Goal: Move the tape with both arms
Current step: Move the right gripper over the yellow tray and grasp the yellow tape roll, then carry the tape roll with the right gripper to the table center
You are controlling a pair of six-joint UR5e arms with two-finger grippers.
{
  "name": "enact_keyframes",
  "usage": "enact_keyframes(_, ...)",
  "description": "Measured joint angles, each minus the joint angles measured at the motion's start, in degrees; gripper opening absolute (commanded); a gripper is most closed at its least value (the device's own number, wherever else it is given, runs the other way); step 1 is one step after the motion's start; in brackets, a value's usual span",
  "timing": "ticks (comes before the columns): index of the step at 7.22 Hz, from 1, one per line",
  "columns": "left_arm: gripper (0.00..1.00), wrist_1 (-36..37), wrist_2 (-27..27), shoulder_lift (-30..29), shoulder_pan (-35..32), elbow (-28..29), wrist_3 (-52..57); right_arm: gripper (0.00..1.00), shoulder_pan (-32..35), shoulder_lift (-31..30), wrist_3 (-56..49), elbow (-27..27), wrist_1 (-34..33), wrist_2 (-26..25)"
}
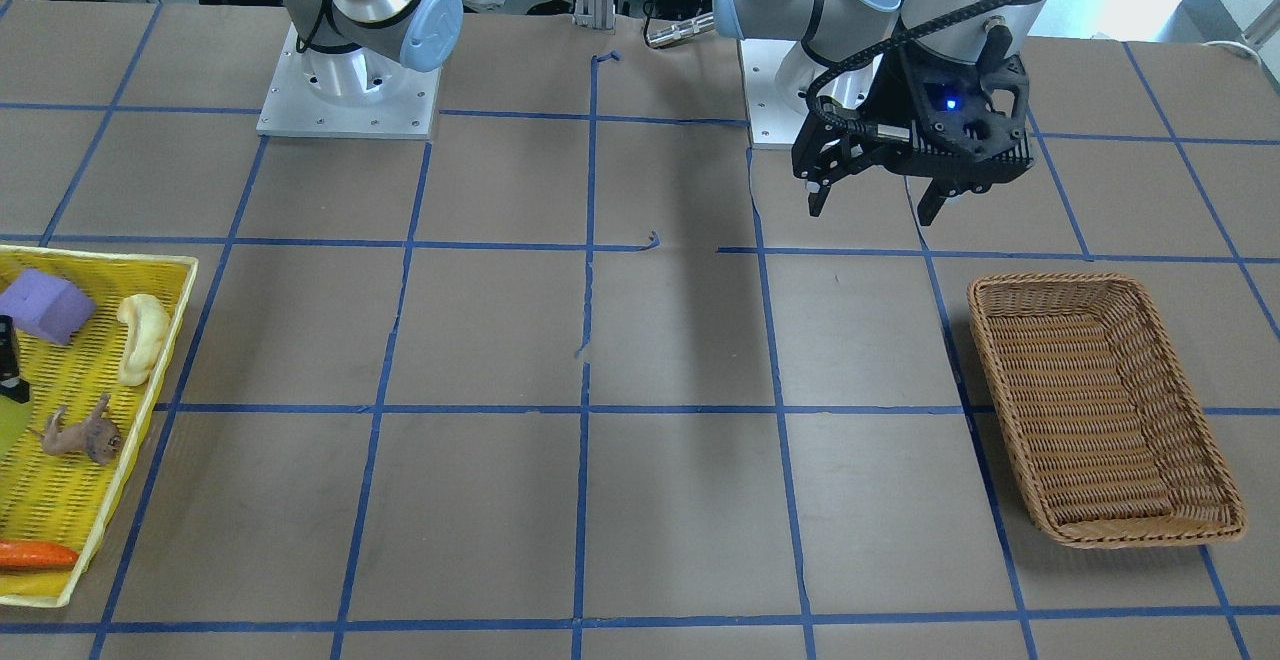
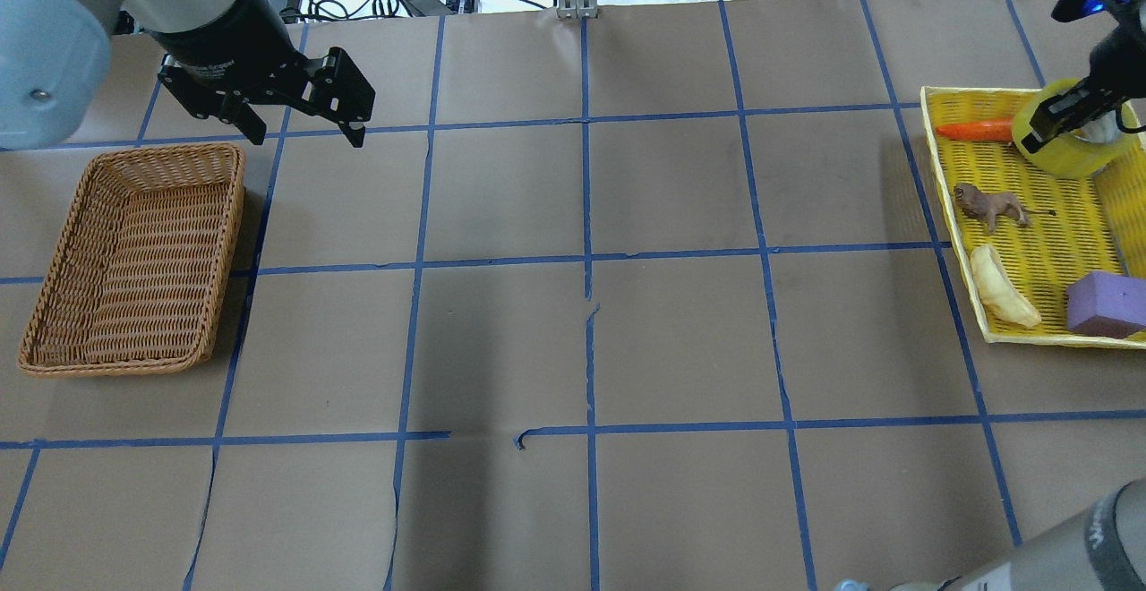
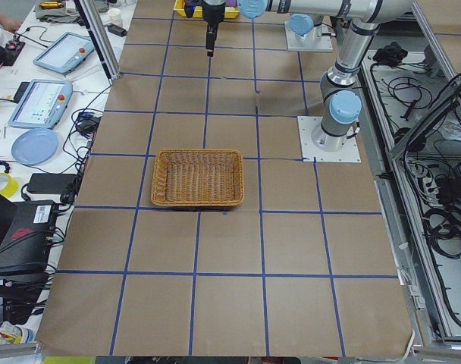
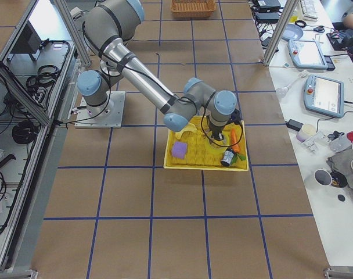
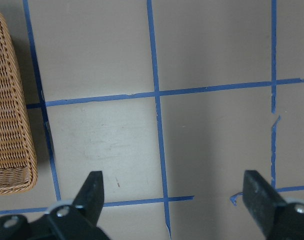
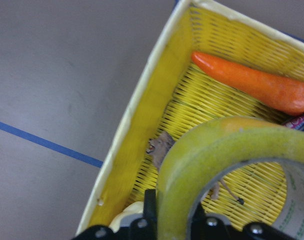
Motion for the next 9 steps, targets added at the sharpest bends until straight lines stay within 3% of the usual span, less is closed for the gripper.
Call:
enact_keyframes(3, 1.00, 0.0, 0.0, 0.0, 0.0, 0.0, 0.0, 0.00, 18.0, -0.3, 30.0, 0.2, -2.1, -0.8)
enact_keyframes(5, 1.00, 0.0, 0.0, 0.0, 0.0, 0.0, 0.0, 0.00, 29.3, 4.9, 49.0, -0.3, -12.4, -0.2)
enact_keyframes(6, 1.00, 0.0, 0.0, 0.0, 0.0, 0.0, 0.0, 0.00, 34.9, 9.3, 57.3, -2.0, -18.3, -0.1)
enact_keyframes(9, 1.00, 0.0, 0.0, 0.0, 0.1, 0.0, 0.0, 0.00, 43.3, 21.2, 67.7, -13.6, -23.9, 0.2)
